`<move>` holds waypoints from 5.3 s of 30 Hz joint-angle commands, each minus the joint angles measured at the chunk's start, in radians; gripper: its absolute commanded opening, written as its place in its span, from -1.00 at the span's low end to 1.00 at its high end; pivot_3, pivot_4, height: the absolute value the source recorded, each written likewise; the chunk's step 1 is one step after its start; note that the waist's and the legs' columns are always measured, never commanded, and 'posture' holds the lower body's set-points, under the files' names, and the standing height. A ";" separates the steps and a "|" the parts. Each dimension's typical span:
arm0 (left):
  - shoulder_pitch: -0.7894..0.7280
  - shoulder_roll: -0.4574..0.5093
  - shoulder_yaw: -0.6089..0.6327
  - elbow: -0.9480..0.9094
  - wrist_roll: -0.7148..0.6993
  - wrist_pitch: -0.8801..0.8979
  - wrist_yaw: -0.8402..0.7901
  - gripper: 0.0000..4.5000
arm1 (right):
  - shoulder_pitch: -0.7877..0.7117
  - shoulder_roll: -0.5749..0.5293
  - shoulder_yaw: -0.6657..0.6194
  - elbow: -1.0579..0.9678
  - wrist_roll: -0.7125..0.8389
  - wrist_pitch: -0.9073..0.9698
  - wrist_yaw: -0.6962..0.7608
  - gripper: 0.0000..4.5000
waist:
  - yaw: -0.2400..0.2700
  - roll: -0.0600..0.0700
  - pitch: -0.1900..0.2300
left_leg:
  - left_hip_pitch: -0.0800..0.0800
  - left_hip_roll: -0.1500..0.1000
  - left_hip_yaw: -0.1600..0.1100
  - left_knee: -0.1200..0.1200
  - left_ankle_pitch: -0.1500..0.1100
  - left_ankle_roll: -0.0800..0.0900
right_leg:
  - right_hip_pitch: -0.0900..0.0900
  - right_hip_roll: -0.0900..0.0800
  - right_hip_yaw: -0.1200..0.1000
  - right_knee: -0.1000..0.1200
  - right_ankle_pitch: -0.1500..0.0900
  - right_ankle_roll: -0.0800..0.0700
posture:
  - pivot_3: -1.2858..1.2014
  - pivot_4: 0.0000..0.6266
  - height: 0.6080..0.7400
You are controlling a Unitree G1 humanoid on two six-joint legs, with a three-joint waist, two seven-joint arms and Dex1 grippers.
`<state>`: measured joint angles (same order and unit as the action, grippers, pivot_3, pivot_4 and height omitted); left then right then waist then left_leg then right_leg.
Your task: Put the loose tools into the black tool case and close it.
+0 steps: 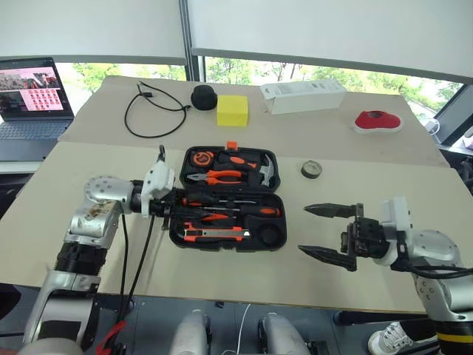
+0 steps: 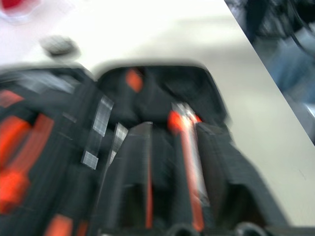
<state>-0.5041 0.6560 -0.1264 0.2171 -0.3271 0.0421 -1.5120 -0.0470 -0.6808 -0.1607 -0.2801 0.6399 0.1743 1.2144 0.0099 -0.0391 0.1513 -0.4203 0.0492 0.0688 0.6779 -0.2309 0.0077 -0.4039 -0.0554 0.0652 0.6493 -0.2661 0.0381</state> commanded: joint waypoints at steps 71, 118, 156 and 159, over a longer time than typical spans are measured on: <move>0.371 -0.012 0.406 -0.361 -0.372 0.222 0.299 1.00 | -1.095 0.135 0.418 1.498 -0.822 -0.312 -0.205 0.34 | -0.039 0.012 -0.008 | -0.008 0.000 0.004 -0.009 0.001 -0.001 | -0.017 -0.003 0.004 0.001 0.001 -0.001 | 0.03 -0.52 1.00; 0.381 -0.024 0.378 -0.333 -0.342 0.188 0.299 1.00 | -1.236 0.184 0.341 1.571 -0.852 -0.220 -0.088 0.98 | -0.054 0.012 -0.008 | -0.004 0.000 0.008 -0.008 0.002 -0.003 | -0.017 -0.003 0.005 0.008 0.001 -0.002 | 0.03 -0.52 1.00; 0.428 -0.025 0.374 -0.346 -0.341 0.160 0.317 1.00 | -1.170 0.139 0.395 1.450 -0.882 -0.160 0.077 0.98 | -0.054 0.013 -0.007 | -0.004 0.000 0.008 -0.008 0.002 -0.003 | -0.017 -0.003 0.005 0.009 0.001 -0.002 | 0.03 -0.52 1.00; 0.435 -0.020 0.373 -0.355 -0.339 0.157 0.311 1.00 | -1.156 0.158 0.427 1.465 -0.909 -0.164 0.072 0.98 | -0.054 0.013 -0.007 | -0.004 0.000 0.008 -0.008 0.003 -0.003 | -0.017 -0.003 0.005 0.009 0.001 -0.002 | 0.03 -0.52 1.00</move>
<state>-0.0671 0.6310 0.2401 -0.1121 -0.6683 0.2208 -1.1925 -1.1998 -0.5207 0.2587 1.1895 -0.2560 0.0285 1.2938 -0.0443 -0.0264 0.1440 -0.4241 0.0490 0.0766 0.6698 -0.2284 0.0047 -0.4212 -0.0580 0.0704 0.6588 -0.2655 0.0363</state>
